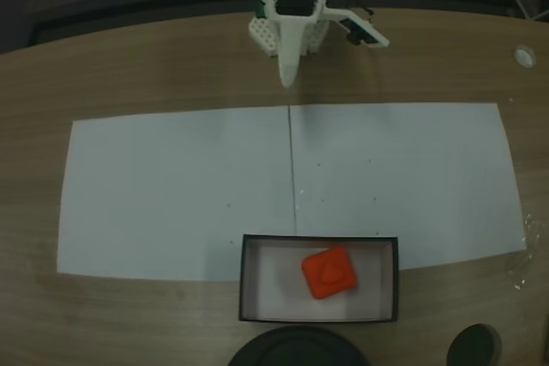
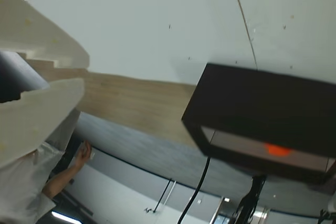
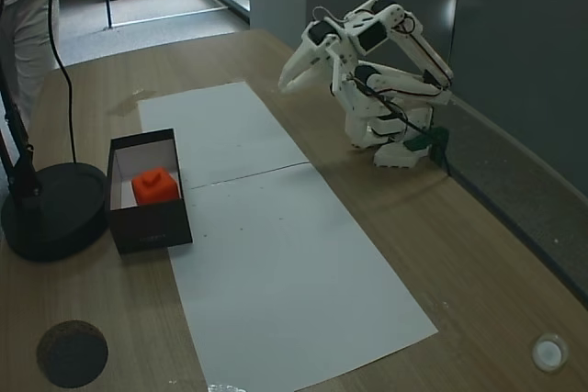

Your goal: Grab a orange square and put it in the box.

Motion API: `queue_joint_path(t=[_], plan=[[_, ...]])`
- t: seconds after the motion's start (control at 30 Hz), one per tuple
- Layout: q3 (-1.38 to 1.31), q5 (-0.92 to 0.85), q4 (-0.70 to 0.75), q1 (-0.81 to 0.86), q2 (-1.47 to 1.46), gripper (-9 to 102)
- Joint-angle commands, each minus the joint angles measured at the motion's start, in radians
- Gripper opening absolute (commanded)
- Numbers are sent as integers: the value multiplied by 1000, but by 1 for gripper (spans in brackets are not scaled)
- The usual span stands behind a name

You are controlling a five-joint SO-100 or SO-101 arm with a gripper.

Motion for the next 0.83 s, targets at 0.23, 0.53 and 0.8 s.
queue_joint_path(t=[0.23,0.53,0.8], plan=[[215,6,18,3,25,0],[259,173,3,2,21,0],[272,172,-2,-9,23,0]])
